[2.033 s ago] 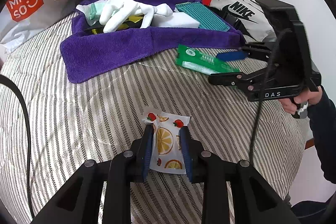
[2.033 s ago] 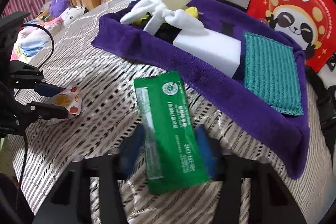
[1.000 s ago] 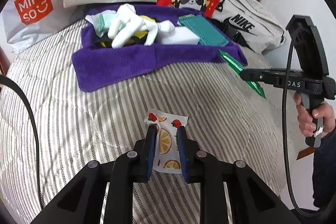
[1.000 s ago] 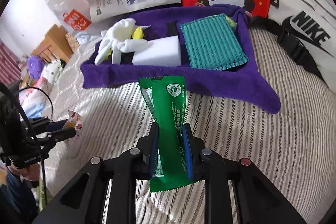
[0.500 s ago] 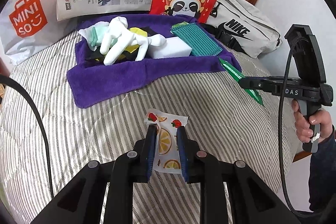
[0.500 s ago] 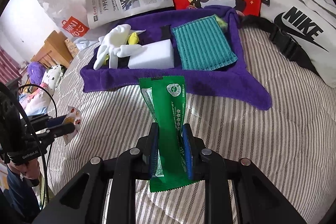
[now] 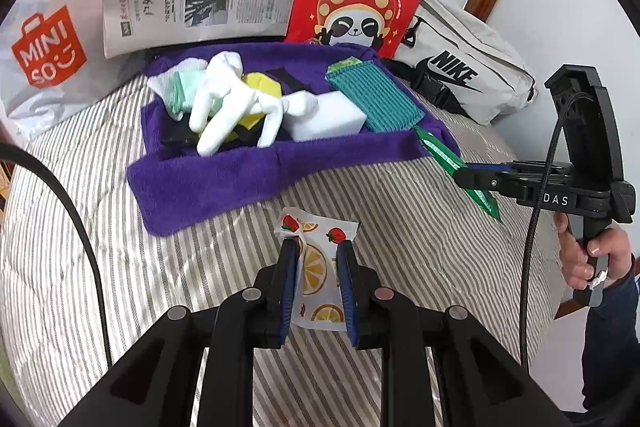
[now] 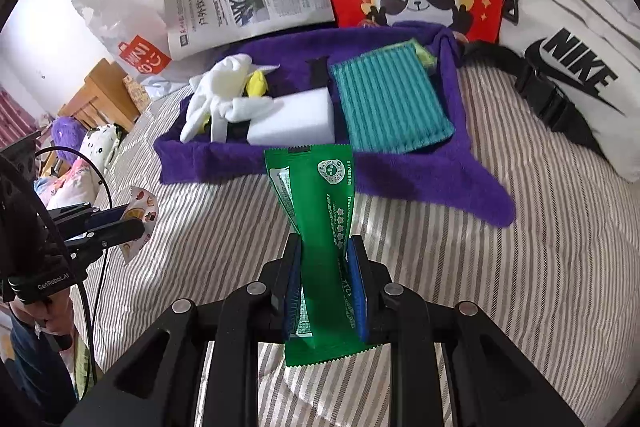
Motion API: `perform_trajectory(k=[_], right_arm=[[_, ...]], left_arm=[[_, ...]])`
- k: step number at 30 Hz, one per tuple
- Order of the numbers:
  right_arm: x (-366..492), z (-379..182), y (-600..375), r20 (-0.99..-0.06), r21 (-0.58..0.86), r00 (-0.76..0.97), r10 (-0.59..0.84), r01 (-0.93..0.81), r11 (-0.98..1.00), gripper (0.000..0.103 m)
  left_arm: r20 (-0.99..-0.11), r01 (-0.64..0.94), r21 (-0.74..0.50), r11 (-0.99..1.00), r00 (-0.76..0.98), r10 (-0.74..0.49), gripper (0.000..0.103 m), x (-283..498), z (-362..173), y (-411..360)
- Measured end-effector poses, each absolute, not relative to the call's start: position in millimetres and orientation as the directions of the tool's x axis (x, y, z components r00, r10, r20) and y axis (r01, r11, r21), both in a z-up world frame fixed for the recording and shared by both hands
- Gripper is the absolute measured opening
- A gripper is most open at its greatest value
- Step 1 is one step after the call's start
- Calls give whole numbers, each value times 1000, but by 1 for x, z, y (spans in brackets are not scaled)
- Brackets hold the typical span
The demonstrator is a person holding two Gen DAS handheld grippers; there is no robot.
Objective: Organize soft objects
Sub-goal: 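Carry the green packet and the sachet toward the purple towel with both tools, then lay the green packet on the towel with the right tool while the left tool sets the sachet there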
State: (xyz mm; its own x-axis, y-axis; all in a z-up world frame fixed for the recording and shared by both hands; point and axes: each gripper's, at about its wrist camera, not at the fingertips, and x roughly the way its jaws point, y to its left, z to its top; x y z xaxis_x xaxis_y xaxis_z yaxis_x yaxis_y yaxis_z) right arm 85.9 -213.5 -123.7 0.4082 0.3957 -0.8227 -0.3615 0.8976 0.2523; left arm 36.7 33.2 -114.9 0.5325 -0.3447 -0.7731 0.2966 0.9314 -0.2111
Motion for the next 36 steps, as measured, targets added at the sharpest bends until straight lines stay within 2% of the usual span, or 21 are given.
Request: perform_trajectory(k=[12,17,29,36], right_arm=[[125,-103,-213,-797,234,464,387,-354,905,23],[151,-101,-210,-797,173,501,338,-347,922,23],[202,-130,-206,-813,51,545,203,-282,958,23],[208,-146,-201,-814,26,552,180,-276,961,27]], left_arm=[[-749,309,-172,935,575,-328,20,77,-93,32],[-747,302,-147,942,590,-306,20,100,-87,31],[-745,296,-166,941,587,-317,20,137,-88,32],[-749,299,-172,939,580,-322,20,156,-91,31]])
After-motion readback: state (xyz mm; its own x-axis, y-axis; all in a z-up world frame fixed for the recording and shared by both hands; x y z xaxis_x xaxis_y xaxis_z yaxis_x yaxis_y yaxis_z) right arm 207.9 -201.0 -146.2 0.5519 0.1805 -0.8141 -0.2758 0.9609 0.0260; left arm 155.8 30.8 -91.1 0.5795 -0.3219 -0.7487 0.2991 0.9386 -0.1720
